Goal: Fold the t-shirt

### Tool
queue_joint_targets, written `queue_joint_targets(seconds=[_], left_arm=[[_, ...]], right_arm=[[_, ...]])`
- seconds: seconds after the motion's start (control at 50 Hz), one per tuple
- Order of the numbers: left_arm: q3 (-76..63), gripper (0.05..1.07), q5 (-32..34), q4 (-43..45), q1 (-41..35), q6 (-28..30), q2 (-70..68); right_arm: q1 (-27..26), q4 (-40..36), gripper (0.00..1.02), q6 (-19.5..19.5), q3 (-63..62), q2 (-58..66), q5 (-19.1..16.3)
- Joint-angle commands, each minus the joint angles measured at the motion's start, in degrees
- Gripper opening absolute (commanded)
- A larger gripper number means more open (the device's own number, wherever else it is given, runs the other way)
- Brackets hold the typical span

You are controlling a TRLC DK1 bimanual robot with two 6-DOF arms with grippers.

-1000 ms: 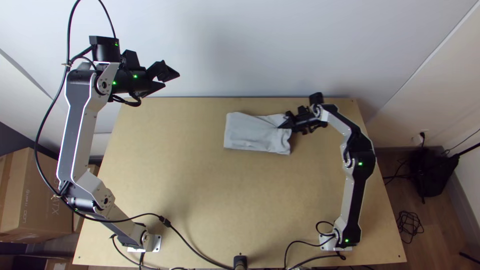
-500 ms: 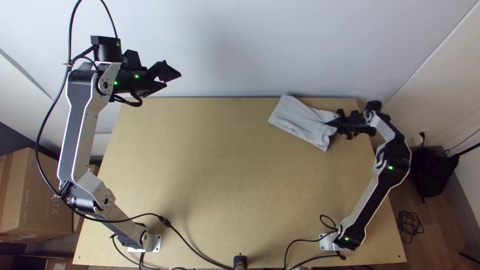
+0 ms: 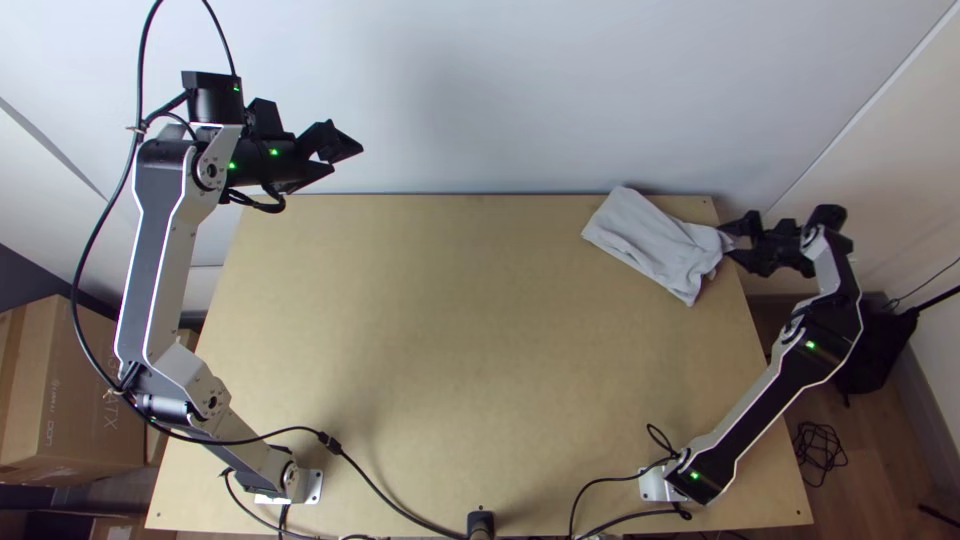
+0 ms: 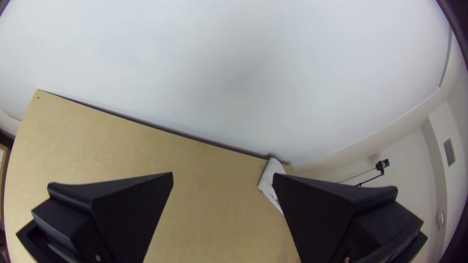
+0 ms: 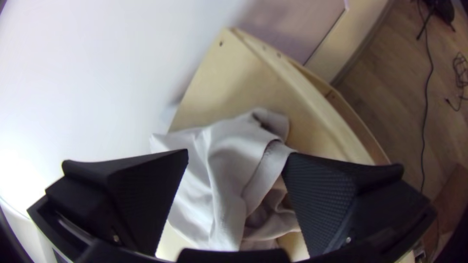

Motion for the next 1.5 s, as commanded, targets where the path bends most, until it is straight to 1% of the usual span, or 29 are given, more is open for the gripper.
queue_joint_targets(seconds=[0.0,0.04,0.12,0.2,0.24,0.3,0.4,0.46,0.54,0.64,0.7,0.78,0.86,0.92,0.98,1.02,1.06,1.08,1.14,1.18,1.32,1.38,1.42,1.48], left_arm=[[1.8,1.03,0.0,0.6,1.1,-0.2,-1.6],[1.8,1.03,0.0,0.6,1.5,-0.1,-2.2],[1.8,1.03,0.0,1.0,2.3,0.0,-3.1],[1.8,1.03,0.0,2.0,3.7,0.1,-4.1],[1.9,1.03,-0.1,2.7,4.4,0.0,-4.6],[2.6,1.03,-0.8,3.8,5.4,0.0,-5.1],[3.6,1.03,-3.0,6.2,7.0,0.0,-6.6],[3.7,1.03,-3.7,7.5,8.4,0.1,-7.6],[3.7,1.03,-4.8,8.9,10.5,0.4,-9.3],[3.5,1.03,-8.0,10.0,11.9,3.0,-11.7],[3.0,1.03,-9.9,11.2,12.9,4.6,-13.6],[0.7,1.03,-12.1,14.0,14.6,6.6,-16.5],[-1.3,1.03,-13.8,15.5,16.4,7.9,-19.2],[-3.6,1.03,-14.5,17.2,18.0,8.4,-21.6],[-7.6,1.03,-14.7,19.9,19.7,8.4,-24.9],[-10.9,1.03,-14.7,21.7,21.1,8.7,-27.5],[-15.6,1.03,-14.7,24.5,22.6,9.4,-30.5],[-18.2,1.03,-14.7,26.2,23.2,9.5,-32.1],[-26.8,1.03,-14.7,31.9,24.6,10.0,-37.1],[-32.2,1.03,-14.7,34.4,25.5,10.5,-40.3],[-48.9,1.03,-14.7,42.9,28.2,11.2,-50.8],[-55.2,1.03,-14.7,45.1,28.8,12.2,-55.0],[-59.7,1.03,-14.7,47.9,29.8,12.3,-57.9],[-65.8,1.03,-14.7,51.0,30.5,12.2,-62.2]], right_arm=[[-2.9,-0.8,0.98,0.8,4.9,0.9,2.6],[-3.6,-0.8,0.98,-0.9,5.6,0.1,5.1],[-4.6,-0.8,0.98,-4.1,6.6,-2.2,8.4],[-5.1,-0.8,0.98,-7.6,7.1,-6.1,9.6],[-5.1,-0.8,0.98,-9.3,7.4,-8.6,11.0],[-5.1,-0.8,0.98,-11.8,7.2,-12.7,11.2],[-4.1,-0.4,0.98,-13.7,7.5,-20.4,11.6],[-2.8,0.4,0.98,-14.1,7.9,-25.7,11.9],[-0.5,1.4,0.98,-14.2,9.0,-32.0,14.0],[2.7,2.0,0.98,-14.1,10.7,-38.3,16.2],[5.6,3.2,0.98,-14.1,10.4,-42.7,17.4],[8.8,6.4,0.98,-13.8,9.5,-47.2,19.5],[12.2,7.2,0.98,-13.6,9.3,-50.8,21.5],[14.2,7.3,0.98,-13.0,8.8,-53.3,21.9],[15.6,8.5,0.98,-12.1,6.5,-56.5,23.4],[16.4,9.7,0.98,-12.1,3.4,-59.0,23.7],[17.4,12.5,0.98,-12.6,-1.4,-62.3,23.9],[17.4,14.7,0.98,-12.2,-4.3,-64.0,24.2],[17.5,23.1,0.98,-10.5,-14.8,-70.0,25.1],[17.5,30.5,0.98,-10.0,-22.4,-74.2,25.2],[17.6,48.5,0.98,-9.5,-43.6,-87.9,25.2],[17.7,55.8,0.98,-9.5,-52.0,-93.2,25.2],[17.8,59.6,0.98,-9.5,-56.8,-96.4,25.2],[17.8,62.9,0.98,-9.5,-63.0,-101.2,25.2]])
